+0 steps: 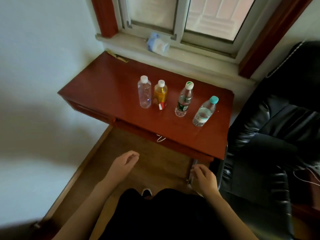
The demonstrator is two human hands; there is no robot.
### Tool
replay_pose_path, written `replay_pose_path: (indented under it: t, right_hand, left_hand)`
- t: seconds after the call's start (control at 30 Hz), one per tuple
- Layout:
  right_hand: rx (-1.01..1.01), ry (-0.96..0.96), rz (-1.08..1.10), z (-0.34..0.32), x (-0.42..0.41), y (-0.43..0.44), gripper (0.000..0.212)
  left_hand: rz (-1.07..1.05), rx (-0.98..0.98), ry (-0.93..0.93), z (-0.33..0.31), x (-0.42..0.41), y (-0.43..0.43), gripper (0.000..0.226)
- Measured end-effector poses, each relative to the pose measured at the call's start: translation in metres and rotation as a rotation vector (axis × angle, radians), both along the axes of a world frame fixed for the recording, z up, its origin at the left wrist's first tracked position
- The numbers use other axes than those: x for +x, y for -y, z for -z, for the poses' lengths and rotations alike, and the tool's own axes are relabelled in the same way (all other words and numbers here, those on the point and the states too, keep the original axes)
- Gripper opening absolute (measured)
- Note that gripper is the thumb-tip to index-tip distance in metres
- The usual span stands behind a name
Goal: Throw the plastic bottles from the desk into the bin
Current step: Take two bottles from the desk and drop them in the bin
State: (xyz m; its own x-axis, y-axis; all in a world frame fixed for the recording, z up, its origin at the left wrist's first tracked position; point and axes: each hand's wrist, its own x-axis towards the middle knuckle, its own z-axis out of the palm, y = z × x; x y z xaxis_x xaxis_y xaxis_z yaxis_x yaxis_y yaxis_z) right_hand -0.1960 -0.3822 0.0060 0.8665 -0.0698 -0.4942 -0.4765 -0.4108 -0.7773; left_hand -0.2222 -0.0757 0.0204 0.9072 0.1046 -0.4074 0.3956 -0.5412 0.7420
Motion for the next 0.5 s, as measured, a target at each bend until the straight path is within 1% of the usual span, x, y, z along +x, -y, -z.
replay_pose_path:
  t: [0.1,0.2,0.3,0.33,0.37,0.43,0.5]
  right_hand:
    - [-0.022,0.020,0.068,-0.009,0.021,-0.004,0.022]
    - [-0.033,0.036,0.125,-0.010,0.042,-0.003,0.017]
    - [-0.022,0.070,0.183,-0.008,0.068,0.001,0.012]
    - [-0.003,0.095,0.198,-0.008,0.079,0.003,0.015]
    - [0.020,0.120,0.207,-0.007,0.092,0.005,0.024]
    - [0.047,0.155,0.213,-0.006,0.117,0.009,0.050]
    - [0.029,0.164,0.222,-0.003,0.142,0.013,0.071]
  left_hand:
    - [0.066,-0.035,-0.005,-0.005,0.053,-0.001,0.028]
    - [0.120,-0.081,0.032,-0.004,0.091,0.009,0.028]
    - [0.139,-0.119,0.023,0.002,0.123,0.026,0.028]
    - [0.144,-0.125,0.024,0.003,0.134,0.031,0.032]
    - [0.146,-0.129,0.028,0.004,0.145,0.036,0.039]
    - [0.148,-0.136,0.024,0.006,0.169,0.046,0.055]
    - [0.122,-0.173,0.013,0.005,0.194,0.057,0.068]
